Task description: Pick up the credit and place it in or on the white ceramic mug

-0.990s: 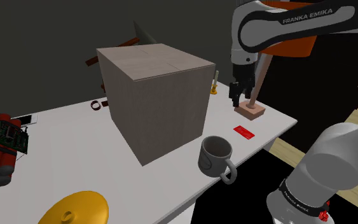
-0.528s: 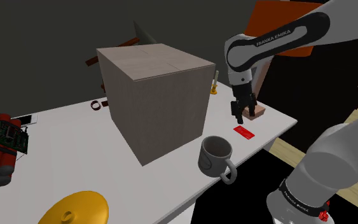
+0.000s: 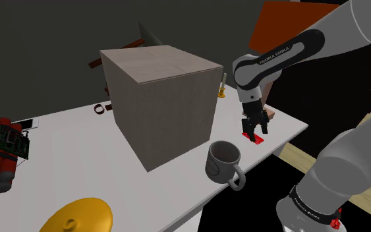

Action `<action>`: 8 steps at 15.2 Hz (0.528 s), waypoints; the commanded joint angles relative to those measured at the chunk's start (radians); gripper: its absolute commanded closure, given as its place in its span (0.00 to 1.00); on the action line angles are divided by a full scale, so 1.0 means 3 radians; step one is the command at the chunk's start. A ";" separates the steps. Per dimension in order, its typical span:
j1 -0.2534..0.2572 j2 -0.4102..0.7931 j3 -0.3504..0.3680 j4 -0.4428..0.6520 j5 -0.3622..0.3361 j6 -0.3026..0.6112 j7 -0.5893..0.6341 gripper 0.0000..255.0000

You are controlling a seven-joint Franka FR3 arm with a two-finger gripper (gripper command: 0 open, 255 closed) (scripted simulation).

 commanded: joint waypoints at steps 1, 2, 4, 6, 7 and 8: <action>-0.0006 -0.0011 -0.0006 -0.0105 -0.0007 0.0094 0.0004 0.00; -0.0007 -0.0012 -0.0007 -0.0131 -0.0009 0.0119 0.0004 0.00; -0.0007 -0.0012 -0.0007 -0.0131 -0.0009 0.0119 0.0004 0.00; -0.0007 -0.0012 -0.0007 -0.0131 -0.0009 0.0119 0.0004 0.00; -0.0007 -0.0012 -0.0007 -0.0131 -0.0009 0.0119 0.0004 0.00; -0.0007 -0.0012 -0.0007 -0.0131 -0.0009 0.0119 0.0004 0.00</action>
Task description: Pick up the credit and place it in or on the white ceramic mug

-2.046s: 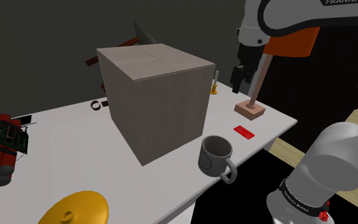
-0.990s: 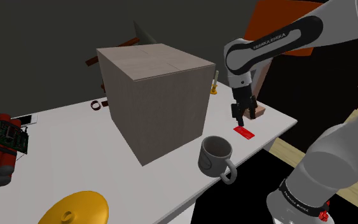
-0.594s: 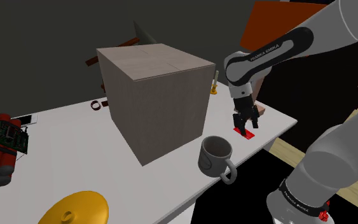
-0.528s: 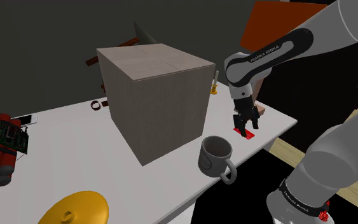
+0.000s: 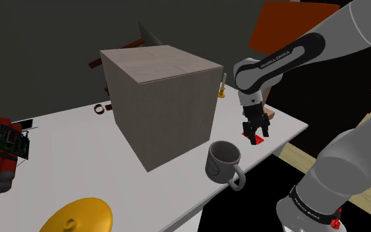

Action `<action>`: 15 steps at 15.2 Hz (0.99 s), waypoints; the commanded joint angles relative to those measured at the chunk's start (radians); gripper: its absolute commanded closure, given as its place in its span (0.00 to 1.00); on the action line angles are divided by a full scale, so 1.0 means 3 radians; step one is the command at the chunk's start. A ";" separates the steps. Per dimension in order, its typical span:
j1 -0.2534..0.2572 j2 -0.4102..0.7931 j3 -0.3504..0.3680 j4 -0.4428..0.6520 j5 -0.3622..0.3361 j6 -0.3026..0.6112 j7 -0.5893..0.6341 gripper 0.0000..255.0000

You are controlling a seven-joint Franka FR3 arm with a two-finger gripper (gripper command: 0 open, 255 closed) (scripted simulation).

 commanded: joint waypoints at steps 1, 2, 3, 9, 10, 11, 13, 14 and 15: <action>0.0000 0.0000 0.0000 -0.0001 0.0000 0.0001 0.0000 0.00; 0.0000 0.0000 0.0000 -0.0001 0.0000 0.0001 0.0000 1.00; 0.0000 0.0000 0.0000 -0.0001 0.0000 0.0001 0.0000 1.00; -0.0002 -0.0010 -0.0001 -0.0001 -0.0003 -0.0009 -0.0002 1.00; -0.0003 -0.0020 -0.0002 -0.0011 -0.0005 -0.0008 -0.0001 1.00; 0.0002 0.0000 -0.0002 -0.0001 -0.0001 0.0001 0.0001 1.00; 0.0004 -0.0069 0.0000 0.0038 -0.0001 -0.0107 -0.0001 1.00; 0.0004 -0.0101 0.0001 0.0060 0.0000 -0.0160 -0.0002 1.00; 0.0004 -0.0133 0.0003 0.0081 0.0000 -0.0214 -0.0003 1.00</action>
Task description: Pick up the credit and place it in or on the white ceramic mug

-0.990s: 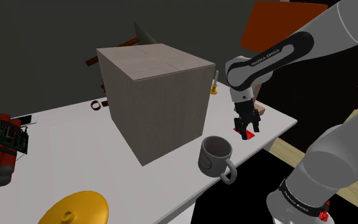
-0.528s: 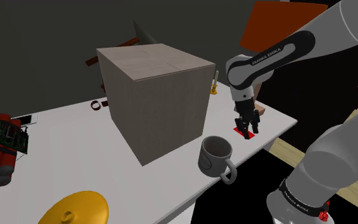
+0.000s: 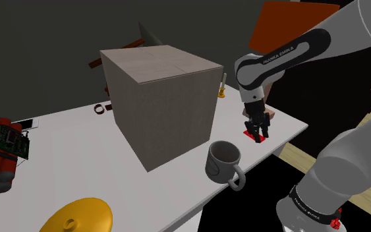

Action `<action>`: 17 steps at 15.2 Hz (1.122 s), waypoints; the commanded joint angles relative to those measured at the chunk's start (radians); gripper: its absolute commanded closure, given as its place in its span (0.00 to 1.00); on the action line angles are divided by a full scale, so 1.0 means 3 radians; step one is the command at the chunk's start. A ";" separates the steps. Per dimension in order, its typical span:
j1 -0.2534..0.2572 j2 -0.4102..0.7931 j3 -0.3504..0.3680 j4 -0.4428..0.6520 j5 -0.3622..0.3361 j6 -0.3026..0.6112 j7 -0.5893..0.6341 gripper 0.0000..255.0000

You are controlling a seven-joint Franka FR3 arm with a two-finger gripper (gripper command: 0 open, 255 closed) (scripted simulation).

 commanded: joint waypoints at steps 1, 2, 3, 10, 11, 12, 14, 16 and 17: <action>0.0006 -0.0058 0.0009 0.0043 0.0011 -0.0108 0.0004 1.00; 0.0006 -0.0088 0.0011 0.0067 0.0011 -0.0160 0.0003 1.00; 0.0007 -0.0116 0.0013 0.0091 0.0012 -0.0213 0.0002 1.00; 0.0007 -0.0288 0.0027 0.0279 0.0016 -0.0573 -0.0007 1.00; 0.0007 -0.0309 0.0029 0.0309 0.0017 -0.0623 -0.0009 1.00; 0.0007 -0.0328 0.0031 0.0339 0.0017 -0.0673 -0.0010 1.00; 0.0007 -0.0364 0.0035 0.0402 0.0019 -0.0772 -0.0013 1.00; 0.0007 -0.0397 0.0039 0.0467 0.0020 -0.0870 -0.0016 1.00; 0.0007 -0.0412 0.0041 0.0501 0.0021 -0.0919 -0.0018 1.00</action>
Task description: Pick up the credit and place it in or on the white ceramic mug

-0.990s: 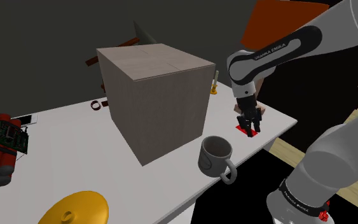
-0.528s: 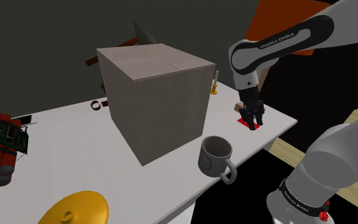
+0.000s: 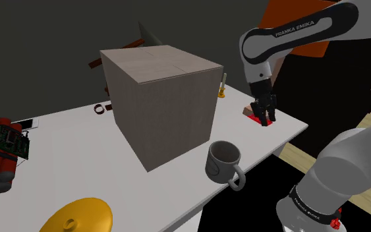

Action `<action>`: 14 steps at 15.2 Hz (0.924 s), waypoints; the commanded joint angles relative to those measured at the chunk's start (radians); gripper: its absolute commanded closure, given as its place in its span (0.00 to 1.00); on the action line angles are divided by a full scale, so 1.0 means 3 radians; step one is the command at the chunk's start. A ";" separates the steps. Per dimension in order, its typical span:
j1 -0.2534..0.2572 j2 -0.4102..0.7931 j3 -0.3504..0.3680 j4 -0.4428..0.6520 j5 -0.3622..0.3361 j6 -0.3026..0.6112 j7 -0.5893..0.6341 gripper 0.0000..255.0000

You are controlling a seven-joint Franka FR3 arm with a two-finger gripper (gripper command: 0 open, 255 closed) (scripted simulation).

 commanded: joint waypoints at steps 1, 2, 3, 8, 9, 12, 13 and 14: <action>-0.0003 -0.0049 0.0001 0.0065 -0.0001 -0.0111 -0.0004 1.00; -0.0003 -0.0062 0.0003 0.0100 0.0000 -0.0159 -0.0006 1.00; -0.0003 -0.0075 0.0005 0.0136 0.0000 -0.0207 -0.0008 1.00; -0.0002 -0.0123 0.0015 0.0323 0.0004 -0.0442 -0.0016 1.00; -0.0002 -0.0130 0.0017 0.0362 0.0004 -0.0488 -0.0018 1.00; -0.0002 -0.0145 0.0021 0.0458 0.0005 -0.0599 -0.0023 1.00; 0.0031 -0.0190 0.0080 0.0424 0.0076 -0.0614 0.0056 1.00; 0.0065 -0.0233 0.0140 0.0393 0.0149 -0.0629 0.0134 1.00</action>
